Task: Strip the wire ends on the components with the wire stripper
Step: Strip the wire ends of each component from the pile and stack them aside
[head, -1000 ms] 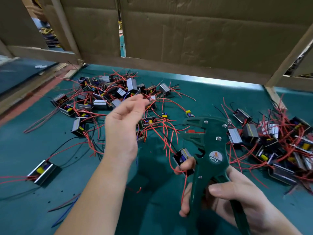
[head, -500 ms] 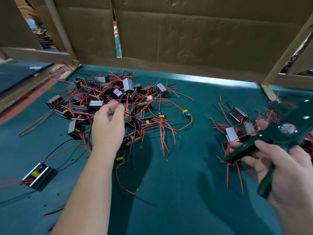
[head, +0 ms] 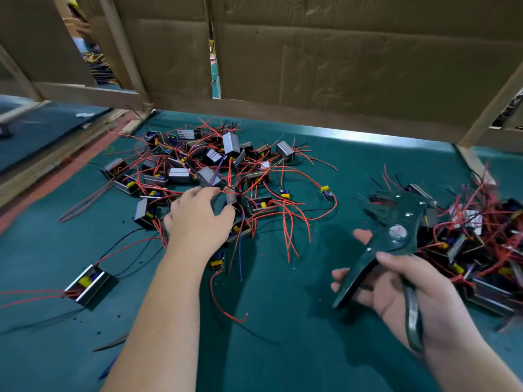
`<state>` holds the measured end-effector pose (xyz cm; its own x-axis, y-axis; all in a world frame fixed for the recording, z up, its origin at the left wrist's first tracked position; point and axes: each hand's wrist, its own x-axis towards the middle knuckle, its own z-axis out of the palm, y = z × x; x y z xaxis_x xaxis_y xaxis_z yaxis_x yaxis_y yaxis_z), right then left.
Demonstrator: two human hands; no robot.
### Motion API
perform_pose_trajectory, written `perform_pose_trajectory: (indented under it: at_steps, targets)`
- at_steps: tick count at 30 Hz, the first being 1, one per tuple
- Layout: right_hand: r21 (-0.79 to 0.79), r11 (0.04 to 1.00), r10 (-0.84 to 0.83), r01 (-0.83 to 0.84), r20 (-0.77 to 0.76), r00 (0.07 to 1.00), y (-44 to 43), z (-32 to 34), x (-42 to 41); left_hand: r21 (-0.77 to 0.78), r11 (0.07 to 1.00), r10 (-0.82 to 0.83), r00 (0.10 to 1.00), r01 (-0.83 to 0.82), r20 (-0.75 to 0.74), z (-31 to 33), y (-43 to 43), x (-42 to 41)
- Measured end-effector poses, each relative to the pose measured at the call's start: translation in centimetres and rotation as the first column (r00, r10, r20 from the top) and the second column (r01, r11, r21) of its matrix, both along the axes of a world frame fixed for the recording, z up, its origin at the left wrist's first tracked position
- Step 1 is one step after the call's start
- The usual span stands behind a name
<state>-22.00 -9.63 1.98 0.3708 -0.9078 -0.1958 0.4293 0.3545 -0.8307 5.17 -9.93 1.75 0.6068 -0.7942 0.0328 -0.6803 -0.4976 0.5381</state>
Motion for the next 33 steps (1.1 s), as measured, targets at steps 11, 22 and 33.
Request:
perform_pose_trajectory:
  at_steps: [11,22,33]
  targets:
    - [-0.074,0.987,-0.152,0.146,-0.079,0.985,-0.5,-0.1,-0.6,-0.471,0.861,0.209,0.978,-0.192,-0.018,1.9,-0.2,1.4]
    - [-0.127,0.992,-0.024,0.015,-0.071,0.997,0.9,-0.1,0.0,0.164,0.981,0.024,0.901,-0.105,0.433,2.4,-7.1,6.6]
    - [-0.093,0.995,-0.034,0.031,-0.031,0.999,0.6,-0.5,-0.2,0.163,0.957,0.145,0.883,-0.240,0.446,2.5,-8.8,7.8]
